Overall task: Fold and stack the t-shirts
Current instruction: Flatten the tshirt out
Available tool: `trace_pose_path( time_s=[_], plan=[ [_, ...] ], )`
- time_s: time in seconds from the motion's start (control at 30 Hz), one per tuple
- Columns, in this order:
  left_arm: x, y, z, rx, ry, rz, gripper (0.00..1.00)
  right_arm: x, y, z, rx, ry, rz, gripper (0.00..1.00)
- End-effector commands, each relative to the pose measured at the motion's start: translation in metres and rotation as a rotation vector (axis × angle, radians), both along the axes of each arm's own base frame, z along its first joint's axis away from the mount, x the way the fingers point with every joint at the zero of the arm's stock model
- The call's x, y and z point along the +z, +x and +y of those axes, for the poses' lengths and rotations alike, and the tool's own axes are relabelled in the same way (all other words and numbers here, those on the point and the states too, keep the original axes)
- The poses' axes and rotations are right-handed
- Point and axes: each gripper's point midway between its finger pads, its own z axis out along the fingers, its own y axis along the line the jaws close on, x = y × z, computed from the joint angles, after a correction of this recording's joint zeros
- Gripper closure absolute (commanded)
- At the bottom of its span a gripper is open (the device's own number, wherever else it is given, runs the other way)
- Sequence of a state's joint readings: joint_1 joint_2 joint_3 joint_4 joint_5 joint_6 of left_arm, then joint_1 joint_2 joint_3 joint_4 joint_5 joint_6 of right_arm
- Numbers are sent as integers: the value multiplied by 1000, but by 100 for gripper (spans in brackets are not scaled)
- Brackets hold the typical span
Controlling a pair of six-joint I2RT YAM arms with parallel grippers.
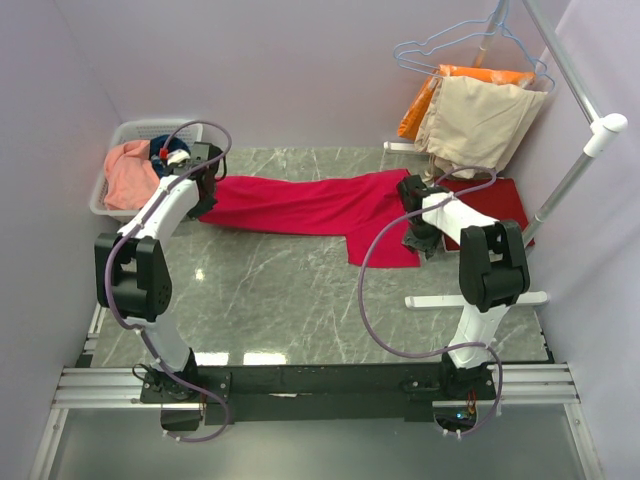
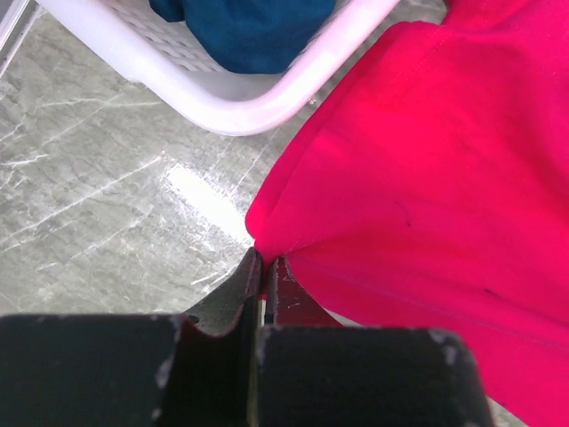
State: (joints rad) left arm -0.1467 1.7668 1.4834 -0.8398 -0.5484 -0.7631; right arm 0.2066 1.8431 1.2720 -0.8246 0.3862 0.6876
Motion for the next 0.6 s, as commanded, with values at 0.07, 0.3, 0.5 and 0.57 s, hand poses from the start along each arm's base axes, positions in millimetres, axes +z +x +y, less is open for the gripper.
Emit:
trace_pose_path(
  time_s=[0.07, 0.3, 0.5, 0.57],
  plan=[
    [0, -2, 10, 6, 38, 15, 99, -12, -7, 8, -1, 54, 28, 49],
    [-2, -1, 7, -7, 24, 21, 99, -31, -21, 19, 19, 121, 79, 52],
    [3, 1, 6, -15, 20, 17, 99, -36, -17, 32, 47, 185, 96, 63],
    [6, 1, 6, -18, 20, 11, 99, -39, -15, 35, 54, 198, 102, 73]
  ],
)
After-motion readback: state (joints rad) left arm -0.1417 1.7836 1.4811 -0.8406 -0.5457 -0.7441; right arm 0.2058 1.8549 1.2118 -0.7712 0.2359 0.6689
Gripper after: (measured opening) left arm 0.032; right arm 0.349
